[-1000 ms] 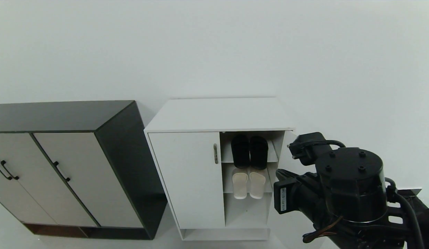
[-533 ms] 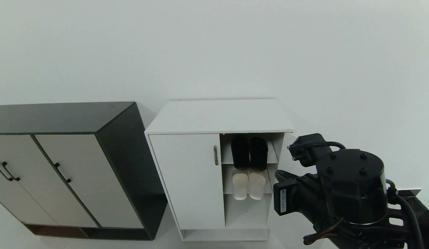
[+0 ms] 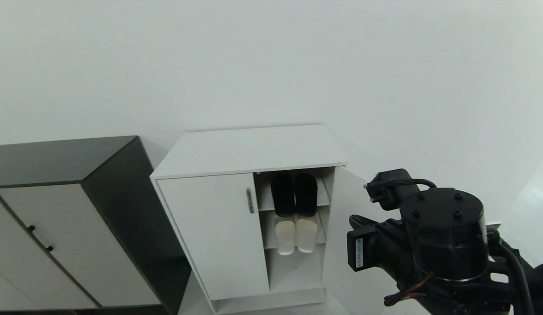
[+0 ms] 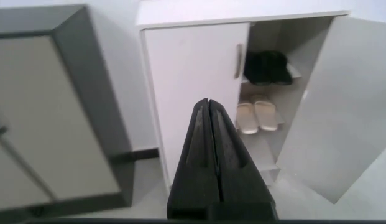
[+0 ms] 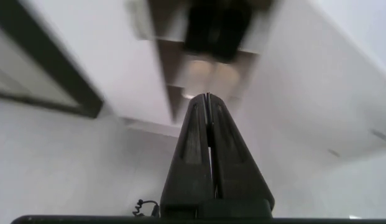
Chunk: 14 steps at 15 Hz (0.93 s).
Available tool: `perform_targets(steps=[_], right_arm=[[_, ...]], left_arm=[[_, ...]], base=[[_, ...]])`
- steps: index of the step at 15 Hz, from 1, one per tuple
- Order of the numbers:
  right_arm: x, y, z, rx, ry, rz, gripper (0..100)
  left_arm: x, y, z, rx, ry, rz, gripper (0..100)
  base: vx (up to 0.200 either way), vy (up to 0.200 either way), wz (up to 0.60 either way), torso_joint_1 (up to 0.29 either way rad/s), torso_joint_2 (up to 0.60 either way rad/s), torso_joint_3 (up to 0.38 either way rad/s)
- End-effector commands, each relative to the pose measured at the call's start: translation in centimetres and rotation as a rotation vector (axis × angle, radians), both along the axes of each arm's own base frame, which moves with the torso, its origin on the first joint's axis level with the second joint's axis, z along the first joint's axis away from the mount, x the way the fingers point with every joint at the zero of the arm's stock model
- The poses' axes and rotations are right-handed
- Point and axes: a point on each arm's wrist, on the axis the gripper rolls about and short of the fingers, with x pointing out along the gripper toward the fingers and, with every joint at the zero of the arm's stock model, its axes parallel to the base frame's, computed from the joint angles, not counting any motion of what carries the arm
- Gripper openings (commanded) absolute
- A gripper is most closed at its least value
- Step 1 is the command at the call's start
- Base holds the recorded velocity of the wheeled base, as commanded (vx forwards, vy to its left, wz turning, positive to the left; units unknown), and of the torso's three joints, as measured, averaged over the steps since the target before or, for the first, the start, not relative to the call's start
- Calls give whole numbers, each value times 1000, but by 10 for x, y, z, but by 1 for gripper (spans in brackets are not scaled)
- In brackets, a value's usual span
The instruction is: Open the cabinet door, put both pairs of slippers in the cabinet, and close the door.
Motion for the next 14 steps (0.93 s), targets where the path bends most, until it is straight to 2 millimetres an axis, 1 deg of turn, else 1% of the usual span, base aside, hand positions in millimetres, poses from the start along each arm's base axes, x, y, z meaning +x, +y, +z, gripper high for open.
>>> perform_targets(steps=[1, 5, 6, 8, 9, 12, 14], right_arm=[[2, 0, 0, 0, 0, -6, 0], [30, -19, 2, -23, -22, -112, 0], [40, -25, 3, -18, -26, -150, 0], [56, -30, 8, -1, -39, -200, 0], [61, -33, 8, -2, -38, -219, 0], [75, -37, 2, -11, -25, -260, 0], [81, -39, -2, -15, -18, -274, 0]], left_arm=[[0, 0, 0, 0, 0, -1, 0], [0, 0, 0, 0, 0, -1, 0], [0, 0, 0, 0, 0, -1, 0], [0, 0, 0, 0, 0, -1, 0], [0, 0, 0, 0, 0, -1, 0], [0, 0, 0, 0, 0, -1, 0], [0, 0, 0, 0, 0, -1, 0]], base=[[0, 0, -600, 7, 2, 7], [0, 0, 0, 0, 0, 0], [0, 0, 0, 0, 0, 0], [0, 0, 0, 0, 0, 0], [0, 0, 0, 0, 0, 0], [-200, 0, 0, 1, 2, 2], [0, 0, 0, 0, 0, 0]])
